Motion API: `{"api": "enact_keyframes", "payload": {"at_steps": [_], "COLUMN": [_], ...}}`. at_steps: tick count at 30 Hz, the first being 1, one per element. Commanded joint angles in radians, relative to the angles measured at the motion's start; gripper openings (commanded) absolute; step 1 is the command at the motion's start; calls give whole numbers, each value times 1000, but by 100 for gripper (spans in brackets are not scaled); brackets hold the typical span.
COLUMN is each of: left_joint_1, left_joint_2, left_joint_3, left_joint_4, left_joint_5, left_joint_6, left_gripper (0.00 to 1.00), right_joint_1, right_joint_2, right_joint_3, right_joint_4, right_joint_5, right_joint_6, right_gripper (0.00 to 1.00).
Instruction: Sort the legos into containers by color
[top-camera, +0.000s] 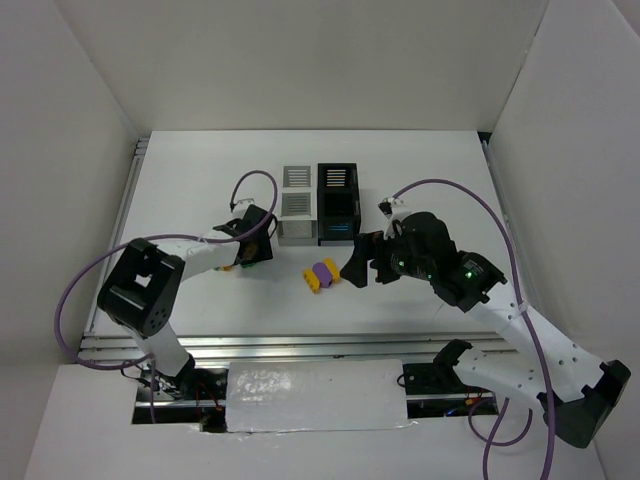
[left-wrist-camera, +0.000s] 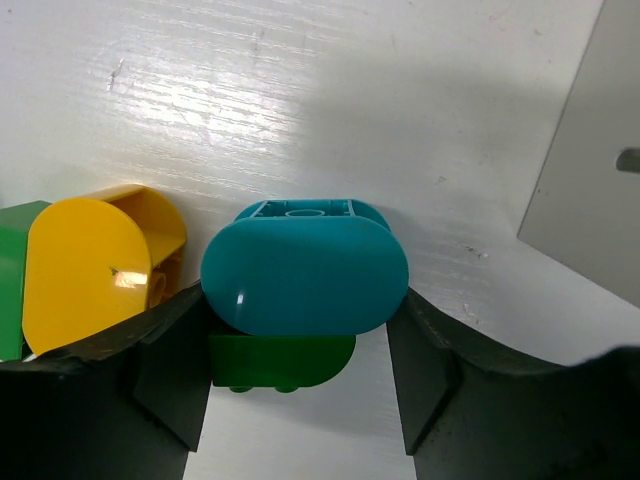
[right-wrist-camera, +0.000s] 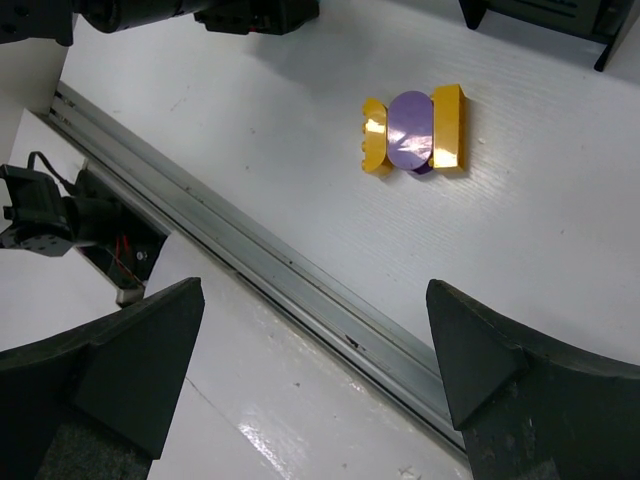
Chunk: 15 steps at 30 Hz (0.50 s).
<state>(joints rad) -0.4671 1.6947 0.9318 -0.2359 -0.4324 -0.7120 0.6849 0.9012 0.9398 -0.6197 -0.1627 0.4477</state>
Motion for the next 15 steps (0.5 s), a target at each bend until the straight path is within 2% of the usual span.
{"api": "enact_keyframes", "payload": {"at_steps": [1,2,3,5,6,9,14,15], "left_joint_1": [2,2,2,1,-1,-22,-103,-113], "left_joint_2": [-15,-21,-29,-46,-52,-85,-266,-342], "left_joint_3": [-39,-44,-50,-57,-59,-62,-93,-100], "left_joint_4": [10,9,9,9,0,-31,-77,-82], "left_joint_5": [41,47,52,67,73,77,63,67], "left_joint_6": [11,9,9,5,6,9,23,38], "left_gripper": [48,39,20,4,0,0,0,0], "right_joint_1": [7,8,10,10,10,10,7,7], "right_joint_2": [4,4,4,5,5,7,-18,-22], "right_joint_3": [13,14,13,10,7,-9,-29,-26], "right_joint_4": [35,35,37,43,46,64,113,118], "right_joint_5": [-9,-9,-9,-6,-5,-1,29,35], "right_joint_6": [-14,-12,-12,-10,-7,2,57,68], "right_gripper": [100,100,100,100,100,100,100,100]}}
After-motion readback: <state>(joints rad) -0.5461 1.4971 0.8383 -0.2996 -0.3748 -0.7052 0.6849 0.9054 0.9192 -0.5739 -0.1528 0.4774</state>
